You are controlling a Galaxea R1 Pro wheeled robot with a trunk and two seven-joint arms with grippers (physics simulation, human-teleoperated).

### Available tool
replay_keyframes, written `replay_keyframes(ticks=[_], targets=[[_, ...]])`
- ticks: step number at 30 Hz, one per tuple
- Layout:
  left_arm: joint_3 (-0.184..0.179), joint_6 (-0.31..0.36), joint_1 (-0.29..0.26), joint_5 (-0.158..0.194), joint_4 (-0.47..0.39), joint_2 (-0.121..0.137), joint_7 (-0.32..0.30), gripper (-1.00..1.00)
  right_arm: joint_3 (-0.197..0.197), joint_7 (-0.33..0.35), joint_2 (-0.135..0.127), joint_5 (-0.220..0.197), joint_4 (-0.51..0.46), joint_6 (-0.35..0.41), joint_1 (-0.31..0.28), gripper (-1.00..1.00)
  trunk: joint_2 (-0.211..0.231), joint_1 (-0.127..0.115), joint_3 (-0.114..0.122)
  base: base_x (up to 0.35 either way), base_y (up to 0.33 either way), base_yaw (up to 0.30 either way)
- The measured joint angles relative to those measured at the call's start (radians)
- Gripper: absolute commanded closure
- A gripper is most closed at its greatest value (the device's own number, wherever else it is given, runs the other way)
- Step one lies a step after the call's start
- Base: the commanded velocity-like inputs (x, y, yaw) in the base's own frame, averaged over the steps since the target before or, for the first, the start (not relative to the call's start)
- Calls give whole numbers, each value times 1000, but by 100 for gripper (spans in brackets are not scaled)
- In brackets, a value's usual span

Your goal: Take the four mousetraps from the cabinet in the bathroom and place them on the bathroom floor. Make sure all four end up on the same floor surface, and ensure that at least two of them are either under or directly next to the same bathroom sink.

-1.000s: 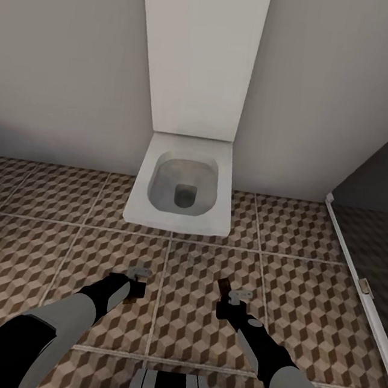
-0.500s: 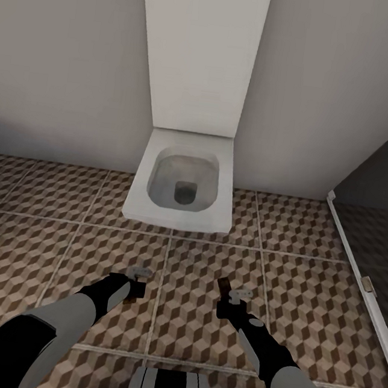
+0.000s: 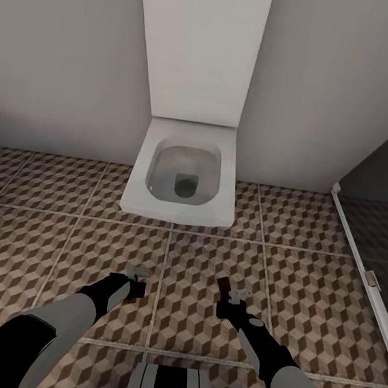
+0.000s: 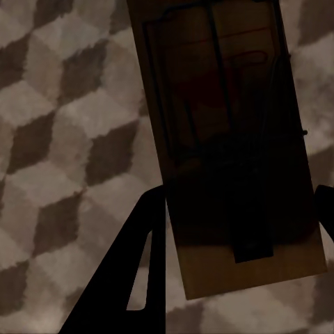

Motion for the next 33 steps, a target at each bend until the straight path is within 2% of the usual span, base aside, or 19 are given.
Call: replay_keyframes(ticks=[8,15,18,22,27,33], targets=[[0,-1,0,0,-1,0,0,100,-3,-6,1,1,-9,32,0,100,0,0,0,0,0,0],[0,-3,0,-1,-5,0,0,100,-2,-45,-2,-1,-169,256,0,100,0,0,0,0,0,0],[0,-4,0,-1,-11,0,-1,100,-3,-97,-1,-4,-241,339,0,100,0,0,0,0,0,0],[2,-4,0,-1,-21,0,-2,100,-6,-144,-1,-1,-284,393,-1,100,0,0,0,0,0,0],[2,-1,0,-1,-96,-1,0,100,-7,-151,-1,-1,-293,457,-9,100,0,0,0,0,0,0],[3,17,0,0,-137,-1,0,100,-7,-145,-3,-4,-287,475,-15,100,0,0,0,170,0,0]])
